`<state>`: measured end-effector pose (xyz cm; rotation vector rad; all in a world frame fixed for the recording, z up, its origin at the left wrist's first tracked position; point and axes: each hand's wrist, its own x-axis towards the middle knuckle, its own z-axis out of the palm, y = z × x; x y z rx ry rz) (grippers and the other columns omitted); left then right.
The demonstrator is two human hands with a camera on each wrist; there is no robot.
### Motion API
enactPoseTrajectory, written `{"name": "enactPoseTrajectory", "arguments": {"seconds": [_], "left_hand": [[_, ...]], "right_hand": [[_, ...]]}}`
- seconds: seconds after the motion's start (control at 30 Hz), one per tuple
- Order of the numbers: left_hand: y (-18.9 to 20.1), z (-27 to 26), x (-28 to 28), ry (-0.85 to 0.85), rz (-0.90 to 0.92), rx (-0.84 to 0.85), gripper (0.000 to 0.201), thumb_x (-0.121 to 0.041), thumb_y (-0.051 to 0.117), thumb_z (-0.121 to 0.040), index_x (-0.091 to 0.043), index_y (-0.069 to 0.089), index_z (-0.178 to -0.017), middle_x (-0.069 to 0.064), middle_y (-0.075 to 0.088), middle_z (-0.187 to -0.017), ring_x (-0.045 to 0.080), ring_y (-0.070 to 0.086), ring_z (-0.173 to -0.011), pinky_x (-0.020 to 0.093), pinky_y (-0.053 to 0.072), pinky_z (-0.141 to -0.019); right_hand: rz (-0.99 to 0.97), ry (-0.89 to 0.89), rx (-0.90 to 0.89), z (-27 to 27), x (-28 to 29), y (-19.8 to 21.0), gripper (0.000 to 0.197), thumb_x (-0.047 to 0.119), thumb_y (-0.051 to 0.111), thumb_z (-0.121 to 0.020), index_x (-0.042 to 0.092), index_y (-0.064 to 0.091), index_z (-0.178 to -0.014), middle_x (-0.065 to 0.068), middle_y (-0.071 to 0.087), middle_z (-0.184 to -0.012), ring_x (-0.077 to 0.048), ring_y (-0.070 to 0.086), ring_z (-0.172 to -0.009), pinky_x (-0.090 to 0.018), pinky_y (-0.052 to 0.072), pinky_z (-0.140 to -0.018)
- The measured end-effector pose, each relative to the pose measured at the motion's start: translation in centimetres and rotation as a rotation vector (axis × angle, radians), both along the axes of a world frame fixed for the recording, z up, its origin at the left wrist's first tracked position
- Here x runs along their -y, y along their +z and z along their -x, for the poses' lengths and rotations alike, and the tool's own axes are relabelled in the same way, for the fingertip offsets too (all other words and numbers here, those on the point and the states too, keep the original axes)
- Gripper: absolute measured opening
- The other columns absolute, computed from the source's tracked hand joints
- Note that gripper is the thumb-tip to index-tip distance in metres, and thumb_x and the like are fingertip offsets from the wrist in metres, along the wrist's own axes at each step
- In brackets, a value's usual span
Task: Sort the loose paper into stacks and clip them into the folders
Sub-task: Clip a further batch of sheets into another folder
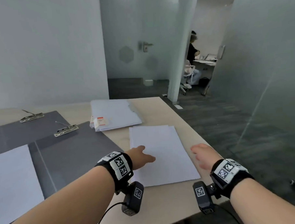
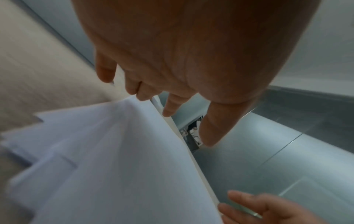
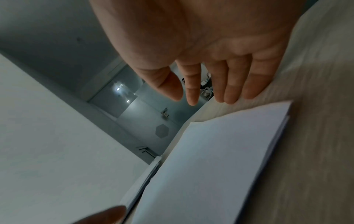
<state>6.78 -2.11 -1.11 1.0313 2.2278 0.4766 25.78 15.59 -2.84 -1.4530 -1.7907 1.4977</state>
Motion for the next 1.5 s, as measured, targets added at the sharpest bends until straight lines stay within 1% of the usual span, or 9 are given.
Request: {"name": "enactPoseTrajectory", "arguments": {"seconds": [0.2,0.37,0.5,0.63,0.73,0.9,1.0,1.17,1.5], "left_hand": [[-0.7,-1.1,-1.4,-0.073,0.061,-0.109,0.078,-0.058,0.054,-0.088,-0.027,0.023,-0.153,0.005,0.028,-0.157,0.023,0.031,-0.143,0.034,0.03,-0.114],[-0.5,-1.4,-1.7,-0.074,0.021,-0.049,0.07,-0.053,0.055,-0.09,-0.029,0.03,-0.151,0.0,0.035,-0.154,0.021,0.045,-0.133,0.031,0.036,-0.109],[-1.0,-1.5,-1.8,-0.087,0.007,-0.071,0.069,-0.054,0.055,-0.09,-0.031,0.03,-0.15,-0.002,0.03,-0.157,0.019,0.035,-0.14,0.036,0.031,-0.115],[-1.3,-1.4,-1.8,-0.078,-0.037,-0.033,0.068,-0.049,0.056,-0.091,-0.03,0.03,-0.15,-0.002,0.032,-0.156,0.02,0.038,-0.138,0.033,0.033,-0.113],[-1.3,-0.7,-2.0,0.066,-0.218,0.014,0.068,-0.039,0.061,-0.091,-0.028,0.03,-0.15,0.003,0.036,-0.154,0.023,0.047,-0.132,0.032,0.04,-0.107],[-1.0,1.4,-2.5,0.369,-0.583,0.372,0.084,-0.029,0.073,-0.084,-0.019,0.026,-0.153,0.004,0.047,-0.145,0.025,0.052,-0.129,0.035,0.043,-0.103],[0.7,1.1,-2.3,0.375,-0.804,0.633,0.044,-0.012,0.068,-0.088,-0.009,0.057,-0.13,0.008,0.072,-0.113,0.027,0.07,-0.101,0.04,0.055,-0.089],[4.4,0.8,-1.7,0.275,-1.033,0.625,0.017,-0.007,0.064,-0.09,-0.014,0.069,-0.104,0.01,0.075,-0.103,0.025,0.07,-0.091,0.038,0.055,-0.084],[0.1,-0.3,-0.8,0.246,-0.892,0.597,0.041,-0.022,0.072,-0.073,-0.009,0.069,-0.112,0.009,0.075,-0.107,0.03,0.071,-0.101,0.051,0.051,-0.098]], "right_hand": [[0.185,-0.013,-0.119,-0.3,-0.9,0.4,0.016,0.008,0.045,-0.088,0.018,0.045,-0.076,-0.003,0.038,-0.068,-0.02,0.038,-0.059,-0.026,0.034,-0.054],[0.248,-0.067,-0.12,-1.4,-2.0,0.0,0.013,0.006,0.049,-0.078,0.017,0.047,-0.071,-0.007,0.049,-0.069,-0.02,0.044,-0.053,-0.022,0.034,-0.051],[0.219,0.002,-0.083,-1.9,-2.6,0.0,0.006,0.003,0.062,-0.082,0.004,0.059,-0.078,-0.012,0.063,-0.073,-0.025,0.054,-0.057,-0.026,0.041,-0.054],[0.029,0.137,0.02,-1.8,-2.8,-0.1,0.014,0.006,0.065,-0.087,-0.005,0.07,-0.095,-0.021,0.074,-0.098,-0.039,0.07,-0.094,-0.049,0.055,-0.087],[-0.049,0.167,-0.007,-1.7,-2.7,-0.3,0.013,0.001,0.06,-0.088,0.001,0.071,-0.096,-0.022,0.075,-0.097,-0.043,0.071,-0.093,-0.055,0.056,-0.089],[-0.108,0.153,-0.298,-1.7,-1.6,1.2,0.019,0.001,0.057,-0.094,0.013,0.071,-0.097,-0.015,0.077,-0.096,-0.033,0.073,-0.087,-0.043,0.058,-0.08],[-0.142,0.162,-0.478,-1.5,-0.6,2.5,0.021,0.0,0.054,-0.097,0.014,0.07,-0.097,-0.005,0.078,-0.092,-0.022,0.074,-0.083,-0.034,0.058,-0.071],[-0.096,0.106,-0.719,-0.7,-0.4,4.8,0.022,-0.001,0.053,-0.095,0.012,0.069,-0.103,-0.01,0.076,-0.101,-0.024,0.073,-0.087,-0.035,0.057,-0.072],[-0.102,0.149,-0.579,-1.1,1.1,2.2,0.027,0.001,0.061,-0.091,0.014,0.07,-0.113,-0.004,0.077,-0.107,-0.023,0.072,-0.102,-0.038,0.052,-0.088]]}}
